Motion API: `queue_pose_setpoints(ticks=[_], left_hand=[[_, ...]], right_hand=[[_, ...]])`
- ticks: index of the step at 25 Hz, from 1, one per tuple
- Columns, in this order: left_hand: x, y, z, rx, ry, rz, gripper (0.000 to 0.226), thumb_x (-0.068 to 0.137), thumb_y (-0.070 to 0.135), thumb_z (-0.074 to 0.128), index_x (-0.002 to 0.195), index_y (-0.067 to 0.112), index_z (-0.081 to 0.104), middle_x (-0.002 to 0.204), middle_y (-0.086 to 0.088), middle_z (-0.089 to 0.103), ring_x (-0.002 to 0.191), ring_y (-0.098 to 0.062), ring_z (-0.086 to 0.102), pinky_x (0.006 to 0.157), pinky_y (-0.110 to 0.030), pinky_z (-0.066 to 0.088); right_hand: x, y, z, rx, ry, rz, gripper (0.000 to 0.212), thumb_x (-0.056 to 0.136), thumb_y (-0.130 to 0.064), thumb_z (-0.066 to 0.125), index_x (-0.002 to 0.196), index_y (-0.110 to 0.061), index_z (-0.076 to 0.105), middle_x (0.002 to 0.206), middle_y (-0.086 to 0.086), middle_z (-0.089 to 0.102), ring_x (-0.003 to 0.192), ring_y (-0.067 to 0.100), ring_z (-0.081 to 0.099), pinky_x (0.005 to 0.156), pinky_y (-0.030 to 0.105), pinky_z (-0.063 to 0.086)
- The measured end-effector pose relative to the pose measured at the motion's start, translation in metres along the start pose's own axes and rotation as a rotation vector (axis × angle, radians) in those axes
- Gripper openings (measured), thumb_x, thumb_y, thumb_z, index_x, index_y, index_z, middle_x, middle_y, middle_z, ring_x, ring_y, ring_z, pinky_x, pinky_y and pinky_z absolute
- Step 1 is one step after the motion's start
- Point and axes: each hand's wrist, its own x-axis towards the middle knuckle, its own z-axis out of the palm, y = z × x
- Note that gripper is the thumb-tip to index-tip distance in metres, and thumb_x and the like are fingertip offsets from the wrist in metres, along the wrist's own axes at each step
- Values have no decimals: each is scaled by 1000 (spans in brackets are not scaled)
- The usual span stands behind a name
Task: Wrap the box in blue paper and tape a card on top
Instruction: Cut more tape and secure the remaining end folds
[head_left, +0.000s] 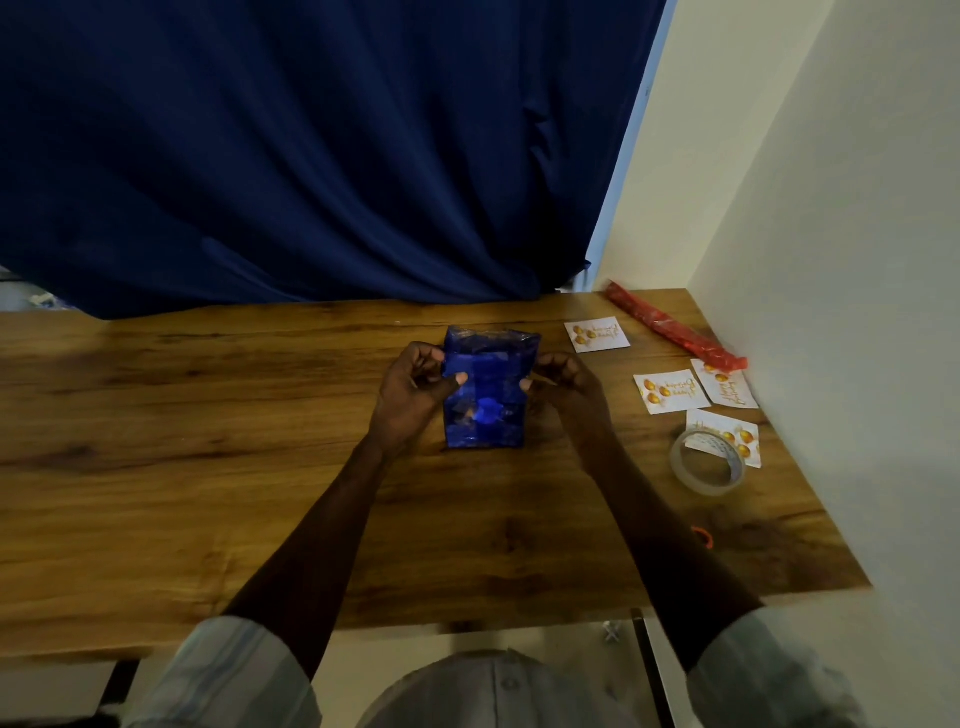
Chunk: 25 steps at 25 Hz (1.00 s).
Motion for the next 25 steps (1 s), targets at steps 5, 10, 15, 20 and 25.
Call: queue_pose_setpoints(ticks=[5, 10, 15, 20, 25], left_hand=[[-1, 1, 10, -2, 88, -2, 27, 84, 24, 72, 101, 12, 55, 96, -8, 64, 88, -24, 63, 77, -41, 55], [-4, 2, 9, -70, 71, -9, 34, 79, 14, 76, 102, 9, 52, 97, -3, 63, 90, -16, 64, 79, -30, 55], [-7, -1, 6, -25, 35, -19, 39, 77, 10, 77, 110, 11, 55, 109, -1, 65, 101, -6, 63, 85, -21, 52], [-6, 0, 5, -43, 18, -22, 41, 79, 6, 75, 110, 22, 54, 112, 2, 64, 106, -5, 62, 91, -26, 51], [-6, -3, 5, -8, 11, -19, 41, 79, 9, 75, 113, 19, 53, 116, 0, 62, 107, -8, 61, 92, -28, 51]], right_hand=[[-2, 5, 10, 123, 4, 8, 28, 85, -1, 64, 112, -9, 61, 112, 3, 69, 104, 17, 67, 81, 33, 56], [-1, 2, 11, 112, -4, 17, 27, 85, -2, 65, 106, -18, 64, 113, 0, 69, 104, 16, 67, 80, 32, 56], [4, 1, 11, 38, -70, 37, 28, 85, -7, 67, 110, -20, 65, 115, -3, 68, 103, 14, 67, 79, 33, 56], [6, -1, 14, 44, -63, 11, 29, 84, 0, 65, 108, -15, 60, 117, 0, 66, 105, 16, 66, 79, 33, 56], [6, -2, 17, -39, -74, 32, 34, 86, -4, 64, 116, -18, 61, 118, -2, 65, 104, 14, 65, 78, 28, 56]])
